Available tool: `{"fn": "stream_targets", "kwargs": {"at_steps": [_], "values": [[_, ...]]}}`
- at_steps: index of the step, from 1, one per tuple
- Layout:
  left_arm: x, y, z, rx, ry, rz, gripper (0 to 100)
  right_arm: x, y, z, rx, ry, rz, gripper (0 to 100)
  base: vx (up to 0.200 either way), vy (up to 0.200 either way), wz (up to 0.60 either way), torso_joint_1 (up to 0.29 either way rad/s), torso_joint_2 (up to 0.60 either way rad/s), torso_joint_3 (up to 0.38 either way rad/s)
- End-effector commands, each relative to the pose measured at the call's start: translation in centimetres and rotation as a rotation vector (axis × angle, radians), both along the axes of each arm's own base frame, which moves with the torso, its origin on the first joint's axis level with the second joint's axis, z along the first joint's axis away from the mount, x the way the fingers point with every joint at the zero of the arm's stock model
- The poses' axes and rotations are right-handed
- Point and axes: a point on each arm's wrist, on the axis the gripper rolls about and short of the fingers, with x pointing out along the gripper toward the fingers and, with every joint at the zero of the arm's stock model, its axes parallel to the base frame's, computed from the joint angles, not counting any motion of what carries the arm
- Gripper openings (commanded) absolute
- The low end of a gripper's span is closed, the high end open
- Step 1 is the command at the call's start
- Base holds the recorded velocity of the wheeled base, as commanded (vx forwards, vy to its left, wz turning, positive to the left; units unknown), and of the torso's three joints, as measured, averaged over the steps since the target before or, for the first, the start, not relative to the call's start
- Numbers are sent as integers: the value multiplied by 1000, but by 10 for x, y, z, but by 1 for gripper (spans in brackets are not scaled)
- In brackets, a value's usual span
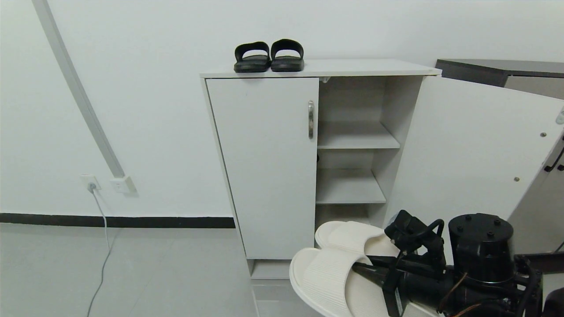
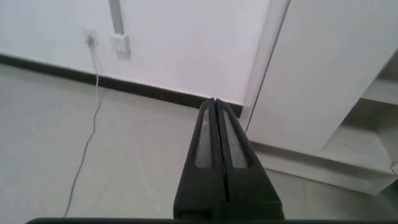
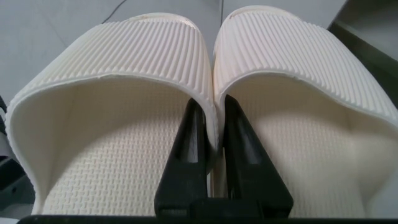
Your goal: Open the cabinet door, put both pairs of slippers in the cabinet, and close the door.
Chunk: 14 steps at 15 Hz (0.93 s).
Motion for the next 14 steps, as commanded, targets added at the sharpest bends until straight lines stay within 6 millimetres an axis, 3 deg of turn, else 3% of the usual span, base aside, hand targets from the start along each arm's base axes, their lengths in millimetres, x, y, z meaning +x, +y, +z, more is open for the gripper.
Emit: {"fn": "stream_targets", "kwargs": {"at_steps": [1, 2, 6, 10, 14], "values": [[-4, -3, -7, 36, -7, -92, 0, -1, 1, -1, -3, 2, 5, 0, 0, 0, 0, 0, 0, 0], [-4, -5, -8, 43, 7, -185, 0, -2, 1, -1, -4, 3, 8, 0, 0, 0, 0, 0, 0, 0], [-4, -4, -8, 49, 8, -184, 0, -1, 6, -7, -30, 11, -15, 0, 0, 0, 0, 0, 0, 0], [-4, -4, -8, 58, 9, -190, 0, 7, 44, -28, -1, 61, -385, 0, 0, 0, 0, 0, 0, 0], [-4, -4, -8, 58, 8, -190, 0, 32, 80, -67, -34, -17, -740, 0, 0, 0, 0, 0, 0, 0]]}}
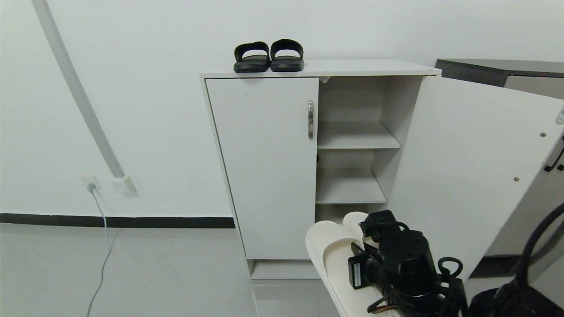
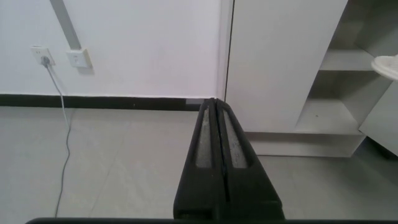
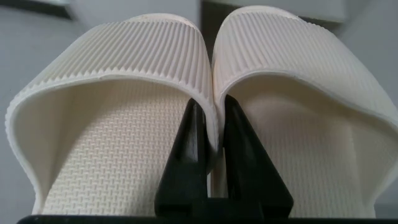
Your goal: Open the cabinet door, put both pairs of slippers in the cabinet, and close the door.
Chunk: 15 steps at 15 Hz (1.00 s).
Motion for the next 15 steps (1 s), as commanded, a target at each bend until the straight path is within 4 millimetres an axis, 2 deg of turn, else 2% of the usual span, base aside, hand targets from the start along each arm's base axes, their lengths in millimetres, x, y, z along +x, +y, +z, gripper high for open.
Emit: {"fn": "stream_targets", "kwargs": {"at_steps": [1, 2, 3, 4, 11, 15], "values": [[1, 0, 0, -1, 7, 0, 0, 13, 24, -32, -48, 2, -88, 0, 0, 0, 0, 0, 0, 0], [0, 0, 0, -4, 6, 1, 0, 34, 40, -42, -37, -73, -241, 0, 0, 0, 0, 0, 0, 0], [0, 0, 0, -4, 6, 1, 0, 42, 40, -46, -45, -79, -277, 0, 0, 0, 0, 0, 0, 0], [1, 0, 0, -4, 8, 1, 0, 43, 40, -48, -48, -78, -281, 0, 0, 0, 0, 0, 0, 0], [0, 0, 0, -4, 6, 1, 0, 46, 37, -56, -72, -67, -294, 0, 0, -200, 0, 4, 2, 3], [0, 0, 0, -5, 6, 4, 0, 48, 39, -68, -96, -42, -262, 0, 0, 0, 0, 0, 0, 0]]}}
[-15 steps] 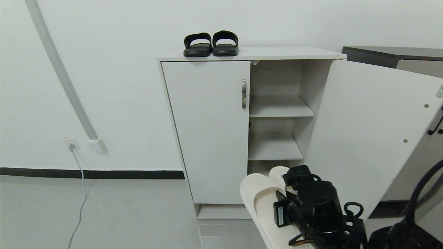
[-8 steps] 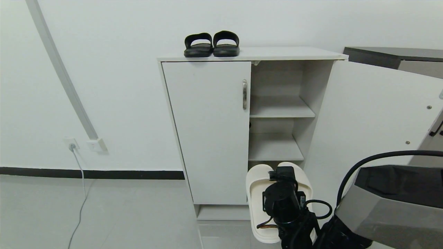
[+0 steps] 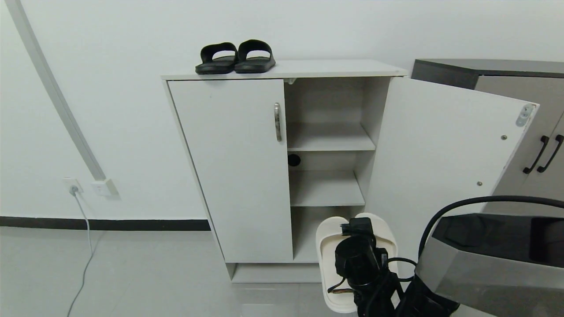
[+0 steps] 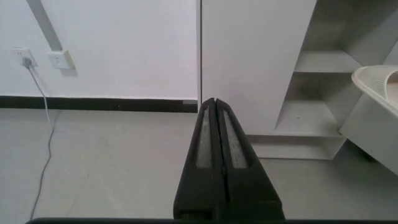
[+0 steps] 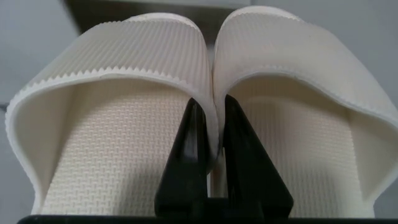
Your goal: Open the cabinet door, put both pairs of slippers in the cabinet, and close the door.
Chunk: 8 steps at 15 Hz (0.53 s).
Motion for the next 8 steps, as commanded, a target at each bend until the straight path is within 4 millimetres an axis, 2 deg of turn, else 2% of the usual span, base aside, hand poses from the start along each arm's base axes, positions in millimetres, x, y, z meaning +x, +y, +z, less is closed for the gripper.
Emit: {"fn": "stream_targets", "kwargs": {"at_steps": [1, 3, 8], "values": [[0, 0, 0, 0, 5, 2, 0, -1, 2, -5, 7, 17, 40, 0, 0, 0, 0, 0, 0, 0], [0, 0, 0, 0, 5, 2, 0, 3, 7, -5, 32, 3, 99, 0, 0, 0, 0, 0, 0, 0], [0, 0, 0, 0, 5, 2, 0, 13, 10, -15, 37, -39, 102, 0, 0, 0, 0, 0, 0, 0]]}}
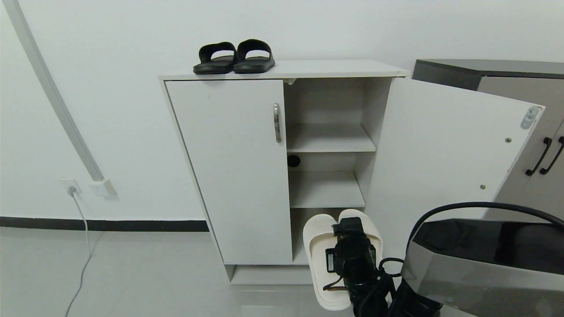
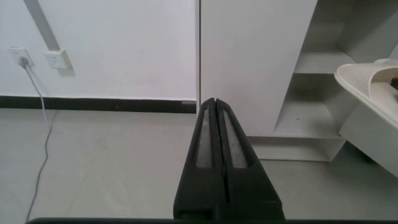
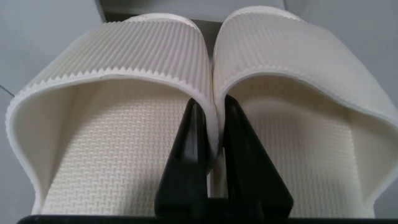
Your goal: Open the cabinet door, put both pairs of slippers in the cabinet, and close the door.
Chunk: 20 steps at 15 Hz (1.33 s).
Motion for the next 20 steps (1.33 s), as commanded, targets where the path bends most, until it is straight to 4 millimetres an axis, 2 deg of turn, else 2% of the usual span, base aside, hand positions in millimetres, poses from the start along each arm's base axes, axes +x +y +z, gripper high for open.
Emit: {"fn": "stream_targets", "kwargs": {"at_steps": [1, 8, 12, 20], "values": [[0, 0, 0, 0, 4, -2, 0, 0, 1, -6, -9, 9, 3, 0, 0, 0, 0, 0, 0, 0], [0, 0, 0, 1, 4, -2, 0, 14, 9, -11, -18, -10, 1, 0, 0, 0, 0, -1, -1, -22], [0, 0, 0, 1, 4, -2, 0, 27, 14, -11, -21, -33, 1, 0, 0, 0, 0, 4, 2, -182], [0, 0, 0, 0, 4, 1, 0, 34, 14, -21, -23, -34, -16, 0, 0, 0, 0, 4, 2, -170]]}}
